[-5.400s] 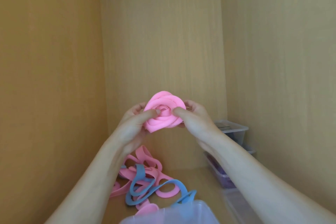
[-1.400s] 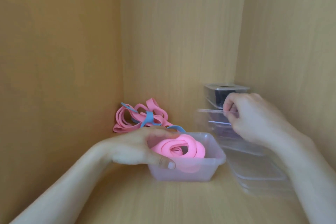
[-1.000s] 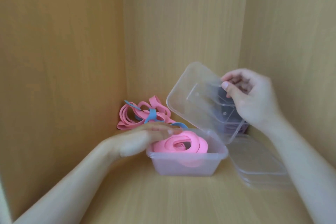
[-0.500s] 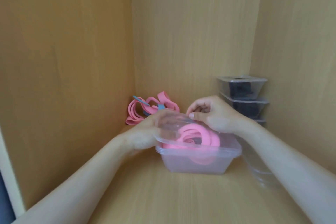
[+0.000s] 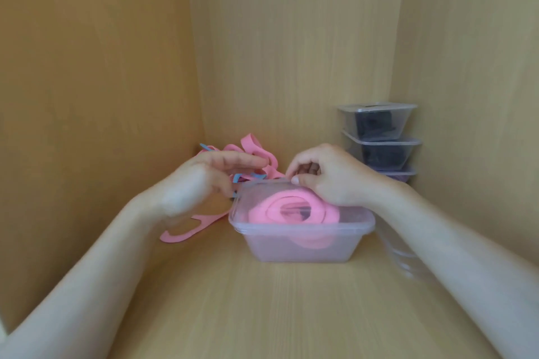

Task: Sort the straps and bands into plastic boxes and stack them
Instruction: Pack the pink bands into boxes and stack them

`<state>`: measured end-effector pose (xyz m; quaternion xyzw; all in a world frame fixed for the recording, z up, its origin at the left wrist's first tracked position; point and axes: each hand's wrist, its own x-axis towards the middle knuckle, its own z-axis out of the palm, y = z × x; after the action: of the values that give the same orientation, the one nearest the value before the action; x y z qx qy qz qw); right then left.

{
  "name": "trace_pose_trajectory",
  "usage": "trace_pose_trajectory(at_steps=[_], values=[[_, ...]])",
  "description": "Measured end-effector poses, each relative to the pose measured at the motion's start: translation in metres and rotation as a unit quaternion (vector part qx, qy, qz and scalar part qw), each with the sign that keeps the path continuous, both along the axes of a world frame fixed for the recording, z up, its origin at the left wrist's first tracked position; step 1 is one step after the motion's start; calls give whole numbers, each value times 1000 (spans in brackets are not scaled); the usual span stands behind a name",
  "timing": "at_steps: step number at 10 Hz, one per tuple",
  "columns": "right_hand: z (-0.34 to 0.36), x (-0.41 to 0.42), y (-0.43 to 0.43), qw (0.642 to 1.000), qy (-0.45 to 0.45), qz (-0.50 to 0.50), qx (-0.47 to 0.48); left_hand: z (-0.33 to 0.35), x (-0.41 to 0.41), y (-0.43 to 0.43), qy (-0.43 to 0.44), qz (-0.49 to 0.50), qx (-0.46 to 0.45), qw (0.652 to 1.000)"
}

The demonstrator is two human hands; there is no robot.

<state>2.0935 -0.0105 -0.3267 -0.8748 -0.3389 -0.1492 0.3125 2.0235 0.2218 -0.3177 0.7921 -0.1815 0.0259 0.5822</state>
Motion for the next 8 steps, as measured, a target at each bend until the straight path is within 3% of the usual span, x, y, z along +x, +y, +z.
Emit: trace_pose_trajectory(at_steps=[1,3,6,8], values=[[1,2,2,1000,-15,-5,-27,-12,11,-7,-42,20,53,998],[-1,4,-1,999,-2,-31,-25,-31,16,-22,-44,-3,183,982],[-8,7,-10,988,97,-120,-17,-26,25,-28,-32,-32,198,979],[-6,5,-7,987,95,-128,-31,-22,30,-29,-45,0,213,976]])
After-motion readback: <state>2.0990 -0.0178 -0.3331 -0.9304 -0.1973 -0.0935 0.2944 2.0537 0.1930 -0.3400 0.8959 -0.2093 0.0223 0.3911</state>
